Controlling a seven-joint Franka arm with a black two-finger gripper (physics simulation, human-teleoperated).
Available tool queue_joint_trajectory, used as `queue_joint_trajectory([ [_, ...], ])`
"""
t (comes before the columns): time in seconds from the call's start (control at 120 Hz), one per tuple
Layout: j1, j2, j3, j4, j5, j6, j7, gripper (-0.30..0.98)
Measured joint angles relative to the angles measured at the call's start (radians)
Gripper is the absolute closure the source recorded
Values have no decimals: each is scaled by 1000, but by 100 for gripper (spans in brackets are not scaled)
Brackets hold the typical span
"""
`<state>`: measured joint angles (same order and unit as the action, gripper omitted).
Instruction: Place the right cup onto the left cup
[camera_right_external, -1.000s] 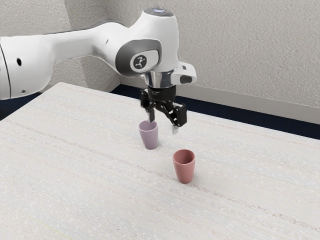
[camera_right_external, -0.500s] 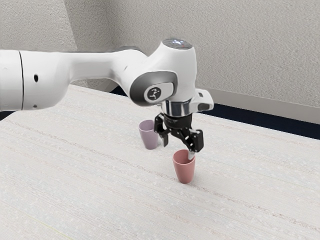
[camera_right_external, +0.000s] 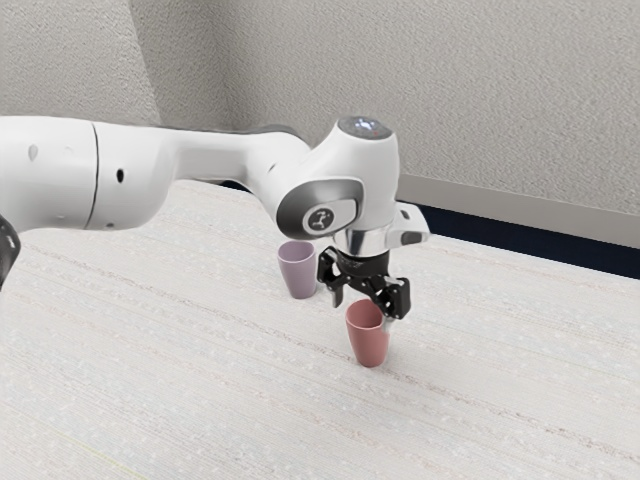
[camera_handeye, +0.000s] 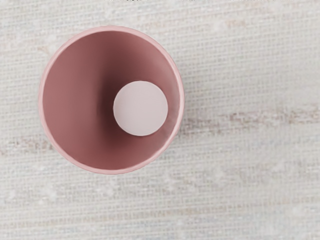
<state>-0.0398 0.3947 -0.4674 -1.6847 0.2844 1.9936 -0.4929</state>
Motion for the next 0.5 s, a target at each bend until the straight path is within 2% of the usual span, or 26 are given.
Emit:
queue_joint_trajectory([
  [0.5,-5,126,7,84,57,54,12,0],
])
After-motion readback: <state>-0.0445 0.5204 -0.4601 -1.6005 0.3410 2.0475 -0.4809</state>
